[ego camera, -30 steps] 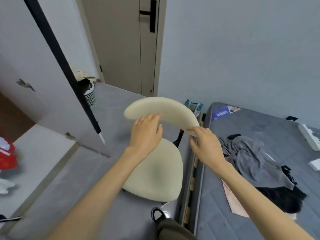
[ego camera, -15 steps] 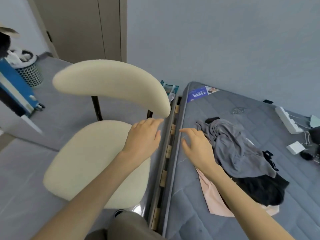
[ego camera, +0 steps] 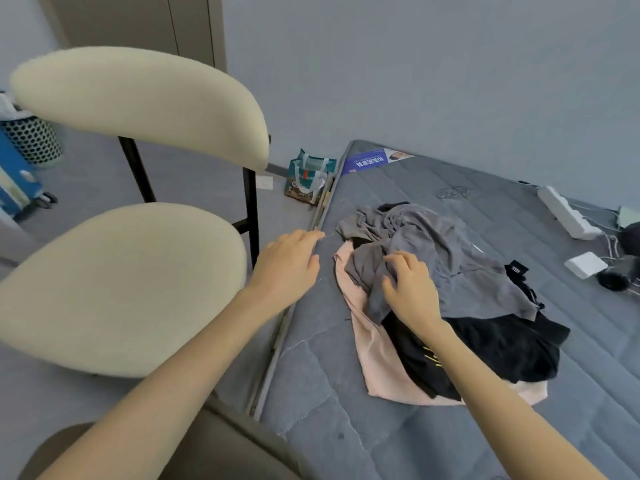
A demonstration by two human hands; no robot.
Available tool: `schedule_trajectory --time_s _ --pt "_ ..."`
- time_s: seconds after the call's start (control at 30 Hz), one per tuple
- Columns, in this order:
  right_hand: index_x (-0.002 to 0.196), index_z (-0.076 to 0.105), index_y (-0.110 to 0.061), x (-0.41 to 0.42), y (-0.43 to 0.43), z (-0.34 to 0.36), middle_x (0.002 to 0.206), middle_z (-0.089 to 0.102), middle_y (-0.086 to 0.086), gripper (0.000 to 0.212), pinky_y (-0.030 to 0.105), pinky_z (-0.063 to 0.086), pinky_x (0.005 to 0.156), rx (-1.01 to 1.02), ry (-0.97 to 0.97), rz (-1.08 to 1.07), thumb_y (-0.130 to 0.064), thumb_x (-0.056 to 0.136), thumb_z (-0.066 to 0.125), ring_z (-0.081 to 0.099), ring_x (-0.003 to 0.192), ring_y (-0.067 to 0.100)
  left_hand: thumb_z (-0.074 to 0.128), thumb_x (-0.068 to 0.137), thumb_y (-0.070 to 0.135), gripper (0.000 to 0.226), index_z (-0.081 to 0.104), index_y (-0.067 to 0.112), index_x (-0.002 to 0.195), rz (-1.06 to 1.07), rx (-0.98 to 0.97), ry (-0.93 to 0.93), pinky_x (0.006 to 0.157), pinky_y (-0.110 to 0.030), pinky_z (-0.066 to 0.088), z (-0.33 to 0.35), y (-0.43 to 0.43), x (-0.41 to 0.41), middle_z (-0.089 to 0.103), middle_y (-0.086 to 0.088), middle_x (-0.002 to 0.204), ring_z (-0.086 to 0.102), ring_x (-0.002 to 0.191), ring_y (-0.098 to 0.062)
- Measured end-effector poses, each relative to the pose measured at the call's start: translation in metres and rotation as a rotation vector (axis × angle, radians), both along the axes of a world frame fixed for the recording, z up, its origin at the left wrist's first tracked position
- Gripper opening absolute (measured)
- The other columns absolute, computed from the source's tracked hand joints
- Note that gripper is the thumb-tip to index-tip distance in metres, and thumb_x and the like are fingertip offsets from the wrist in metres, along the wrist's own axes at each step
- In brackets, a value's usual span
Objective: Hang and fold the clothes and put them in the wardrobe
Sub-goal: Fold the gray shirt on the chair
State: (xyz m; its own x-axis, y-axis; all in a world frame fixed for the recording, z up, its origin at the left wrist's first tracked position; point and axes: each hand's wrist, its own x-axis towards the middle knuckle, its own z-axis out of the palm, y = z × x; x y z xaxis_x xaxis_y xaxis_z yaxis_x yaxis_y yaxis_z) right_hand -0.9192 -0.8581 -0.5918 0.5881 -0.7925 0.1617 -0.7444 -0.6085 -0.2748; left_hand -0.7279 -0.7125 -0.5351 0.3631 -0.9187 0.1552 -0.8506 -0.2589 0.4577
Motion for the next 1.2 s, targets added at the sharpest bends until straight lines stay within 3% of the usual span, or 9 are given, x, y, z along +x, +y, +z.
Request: schedule_trajectory --time_s 0.2,0.4,0.57,0.67,0.77,0.87,0.97,1.07,1.2 --pt "0.134 0.045 -0.013 -0.047 -0.047 -0.046 0.135 0.048 0.010 0.041 0.043 0.046 0.089 0.188 0.047 -0.203 -0.023 0.095 0.053 0.047 0.120 0.032 0.041 0.100 0.024 0.044 0.039 0.024 0.144 -0.036 0.046 -0.072 0.092 -0.035 0.040 -0.013 -0.038 -0.049 0.048 -0.001 0.140 0.049 0.121 -0.024" --pt "0.108 0.061 -0.014 -0.072 -0.071 -0.064 0.107 0.058 0.004 0.021 0.035 0.046 0.073 0.078 0.096 -0.167 -0.028 0.099 0.050 0.060 0.098 0.028 0.042 0.100 0.022 0.043 0.040 0.023 0.143 -0.063 0.060 -0.125 0.090 -0.032 0.042 -0.032 -0.045 -0.063 0.050 -0.001 0.137 0.052 0.115 -0.020" --pt "0.096 0.055 -0.008 -0.070 -0.067 -0.028 0.091 0.060 0.008 0.014 0.041 0.047 0.067 -0.006 -0.294 -0.067 -0.018 0.100 0.048 0.061 0.073 0.030 0.046 0.098 0.024 0.058 0.024 0.026 0.151 -0.091 0.037 -0.089 0.096 -0.036 0.043 -0.029 -0.057 -0.065 0.042 -0.002 0.145 0.047 0.125 -0.023" --pt "0.096 0.060 -0.008 -0.063 -0.062 0.023 0.087 0.063 0.002 0.008 0.028 0.046 0.073 -0.054 -0.504 0.097 -0.011 0.098 0.054 0.062 0.079 0.021 0.055 0.095 0.035 0.079 0.004 0.028 0.155 -0.094 0.022 -0.011 0.103 -0.042 0.042 -0.027 -0.067 -0.072 0.027 -0.004 0.154 0.035 0.136 -0.026" --pt "0.098 0.063 -0.012 -0.054 -0.045 0.075 0.089 0.063 -0.009 0.007 0.008 0.040 0.076 -0.118 -0.681 0.250 -0.010 0.096 0.056 0.059 0.082 0.005 0.068 0.076 0.061 0.113 -0.011 0.033 0.152 -0.034 0.010 0.160 0.110 -0.049 0.036 -0.023 -0.078 -0.083 0.017 -0.003 0.160 0.024 0.144 -0.026" --pt "0.101 0.061 -0.021 -0.040 -0.017 0.109 0.092 0.063 -0.022 0.011 0.009 0.045 0.078 -0.047 -0.843 0.355 -0.012 0.096 0.056 0.062 0.086 -0.002 0.072 0.055 0.076 0.132 -0.019 0.046 0.145 -0.015 -0.057 0.445 0.106 -0.050 0.040 -0.016 -0.084 -0.101 0.030 0.001 0.156 0.033 0.140 -0.024" --pt "0.102 0.060 -0.020 -0.028 -0.002 0.119 0.091 0.062 -0.022 0.012 0.008 0.043 0.077 -0.003 -0.839 0.415 -0.011 0.097 0.054 0.061 0.085 -0.004 0.073 0.073 0.056 0.105 0.001 0.043 0.149 0.047 -0.223 0.533 0.093 -0.039 0.049 -0.016 -0.076 -0.102 0.056 -0.002 0.136 0.054 0.121 -0.023" --pt "0.099 0.056 -0.011 -0.019 -0.004 0.115 0.086 0.056 -0.008 0.008 0.017 0.038 0.074 -0.093 -0.675 0.391 -0.011 0.099 0.048 0.051 0.078 0.004 0.053 0.090 0.010 0.054 0.040 0.031 0.137 0.098 -0.303 0.326 0.076 -0.038 0.048 -0.010 -0.055 -0.067 0.069 -0.011 0.104 0.063 0.097 -0.033" --pt "0.093 0.043 -0.010 0.011 0.003 0.102 0.087 0.046 0.002 0.019 0.033 0.034 0.072 -0.028 -0.362 0.442 -0.027 0.100 0.049 0.040 0.079 0.019 0.041 0.089 -0.001 0.040 0.047 0.025 0.119 0.110 -0.301 0.143 0.072 -0.041 0.048 0.028 -0.013 -0.005 0.068 -0.008 0.101 0.062 0.089 -0.032"
